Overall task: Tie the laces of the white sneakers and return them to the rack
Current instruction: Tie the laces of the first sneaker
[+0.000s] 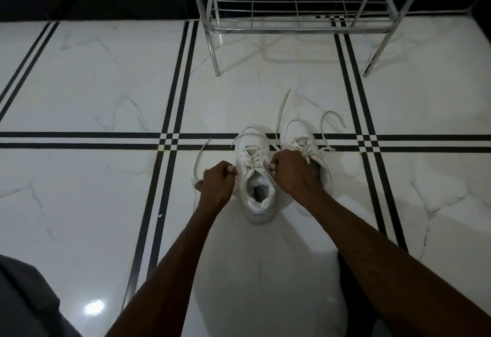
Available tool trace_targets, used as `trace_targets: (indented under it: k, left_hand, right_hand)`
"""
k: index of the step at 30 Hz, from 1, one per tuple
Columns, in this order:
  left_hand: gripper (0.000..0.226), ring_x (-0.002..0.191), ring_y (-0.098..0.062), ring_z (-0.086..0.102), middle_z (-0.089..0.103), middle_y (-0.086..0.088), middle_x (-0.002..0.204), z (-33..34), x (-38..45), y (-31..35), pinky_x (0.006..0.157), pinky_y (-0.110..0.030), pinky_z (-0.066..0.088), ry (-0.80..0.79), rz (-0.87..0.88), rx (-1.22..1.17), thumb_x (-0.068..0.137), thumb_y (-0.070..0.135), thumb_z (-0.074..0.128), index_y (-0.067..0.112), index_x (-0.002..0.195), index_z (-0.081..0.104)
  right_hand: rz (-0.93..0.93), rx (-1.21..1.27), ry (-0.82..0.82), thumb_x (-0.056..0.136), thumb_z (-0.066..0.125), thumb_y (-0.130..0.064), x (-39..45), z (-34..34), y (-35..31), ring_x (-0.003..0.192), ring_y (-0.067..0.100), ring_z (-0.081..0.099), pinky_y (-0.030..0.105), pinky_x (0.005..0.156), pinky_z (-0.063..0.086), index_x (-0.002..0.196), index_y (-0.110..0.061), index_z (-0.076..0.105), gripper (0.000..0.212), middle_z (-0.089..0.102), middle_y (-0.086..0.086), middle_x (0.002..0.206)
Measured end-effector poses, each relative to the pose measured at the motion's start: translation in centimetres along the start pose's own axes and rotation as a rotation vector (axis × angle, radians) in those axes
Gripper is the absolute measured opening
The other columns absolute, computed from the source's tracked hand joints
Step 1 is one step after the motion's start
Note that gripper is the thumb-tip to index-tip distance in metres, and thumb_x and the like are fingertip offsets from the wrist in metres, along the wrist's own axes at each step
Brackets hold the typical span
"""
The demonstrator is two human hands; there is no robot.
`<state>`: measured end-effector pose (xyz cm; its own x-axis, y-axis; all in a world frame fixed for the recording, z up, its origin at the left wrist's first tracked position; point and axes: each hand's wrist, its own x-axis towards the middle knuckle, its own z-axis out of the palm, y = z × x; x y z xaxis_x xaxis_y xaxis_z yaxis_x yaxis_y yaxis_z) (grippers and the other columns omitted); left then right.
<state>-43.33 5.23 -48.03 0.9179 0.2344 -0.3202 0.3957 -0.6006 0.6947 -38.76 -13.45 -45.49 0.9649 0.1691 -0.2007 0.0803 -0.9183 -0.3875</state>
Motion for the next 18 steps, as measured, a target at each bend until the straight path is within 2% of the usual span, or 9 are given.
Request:
trace_targets:
  k: [2,3,5,7,9,11,13,15,18]
  left_hand:
    - [0.031,0.102,-0.025,0.061,0.069,-0.003,0.095,-0.4,-0.1,-0.1,0.088,-0.038,0.044,-0.047,-0.129,-0.418,0.102,0.024,0.044,0.01,0.086,0.067]
    - [0.037,0.105,-0.025,0.063,0.071,-0.006,0.098,-0.6,-0.1,0.0,0.087,-0.035,0.046,-0.041,-0.165,-0.545,0.106,0.025,0.041,0.004,0.09,0.067]
    - [0.041,0.113,-0.028,0.066,0.075,-0.011,0.103,-0.5,0.1,0.2,0.096,-0.037,0.05,-0.051,-0.209,-0.774,0.109,0.026,0.039,0.002,0.088,0.065]
    - [0.043,0.117,-0.028,0.068,0.077,-0.017,0.111,-0.2,0.5,0.9,0.103,-0.04,0.049,-0.101,-0.23,-0.992,0.11,0.024,0.038,0.009,0.076,0.061]
    - [0.043,0.114,-0.026,0.071,0.076,-0.019,0.113,0.0,0.6,1.5,0.102,-0.038,0.049,-0.124,-0.269,-1.132,0.11,0.023,0.036,0.013,0.072,0.054]
    - [0.042,0.1,-0.021,0.073,0.078,-0.015,0.098,0.4,0.8,1.7,0.096,-0.033,0.05,-0.097,-0.368,-1.231,0.111,0.021,0.037,0.014,0.071,0.051]
    - [0.042,0.085,-0.018,0.068,0.074,-0.007,0.074,0.9,1.1,1.6,0.09,-0.029,0.049,-0.06,-0.469,-1.356,0.11,0.02,0.038,0.013,0.07,0.05]
    - [0.042,0.073,-0.017,0.058,0.063,-0.003,0.059,1.3,1.6,1.7,0.079,-0.026,0.046,-0.049,-0.531,-1.489,0.11,0.017,0.035,0.014,0.07,0.046]
    - [0.04,0.062,-0.014,0.047,0.051,-0.002,0.055,2.0,2.3,1.7,0.068,-0.023,0.043,0.013,-0.601,-1.617,0.109,0.013,0.034,0.013,0.07,0.043]
  right_hand:
    - [0.057,0.144,-0.066,0.093,0.055,-0.015,0.5,-0.3,-0.2,0.091,0.031,0.068,0.031,0.07,0.045,0.086,-0.002,0.069,0.02,0.073,0.017,0.095]
    - [0.095,0.242,-0.103,0.094,0.054,-0.018,0.7,-0.4,-0.3,0.093,0.031,0.066,0.034,0.073,0.045,0.085,-0.001,0.066,0.022,0.072,0.017,0.097]
    - [0.205,0.515,-0.16,0.093,0.051,-0.023,1.0,-0.5,-0.3,0.093,0.028,0.066,0.038,0.076,0.049,0.084,-0.006,0.067,0.025,0.072,0.015,0.097]
    - [0.352,0.842,-0.159,0.094,0.05,-0.025,1.1,-0.5,-0.5,0.086,0.022,0.067,0.035,0.066,0.05,0.081,-0.013,0.067,0.024,0.073,0.012,0.091]
    - [0.497,1.171,-0.163,0.097,0.049,-0.02,1.2,-0.5,-0.9,0.075,0.017,0.065,0.027,0.058,0.049,0.087,-0.009,0.067,0.024,0.07,0.008,0.083]
    - [0.581,1.46,-0.17,0.1,0.044,-0.016,1.1,-0.4,-1.1,0.071,0.016,0.064,0.025,0.059,0.049,0.094,-0.004,0.066,0.025,0.071,0.007,0.087]
    - [0.623,1.674,-0.151,0.103,0.04,-0.017,1.0,-0.1,-1.2,0.072,0.019,0.064,0.023,0.059,0.049,0.095,-0.003,0.062,0.027,0.073,0.012,0.089]
    - [0.682,1.802,-0.099,0.102,0.038,-0.01,1.0,0.4,-1.3,0.069,0.021,0.063,0.02,0.053,0.047,0.087,-0.005,0.055,0.023,0.068,0.013,0.075]
    - [0.772,1.878,-0.002,0.098,0.036,0.001,1.5,0.9,-1.8,0.06,0.019,0.056,0.02,0.047,0.038,0.074,-0.011,0.043,0.028,0.048,0.005,0.058]
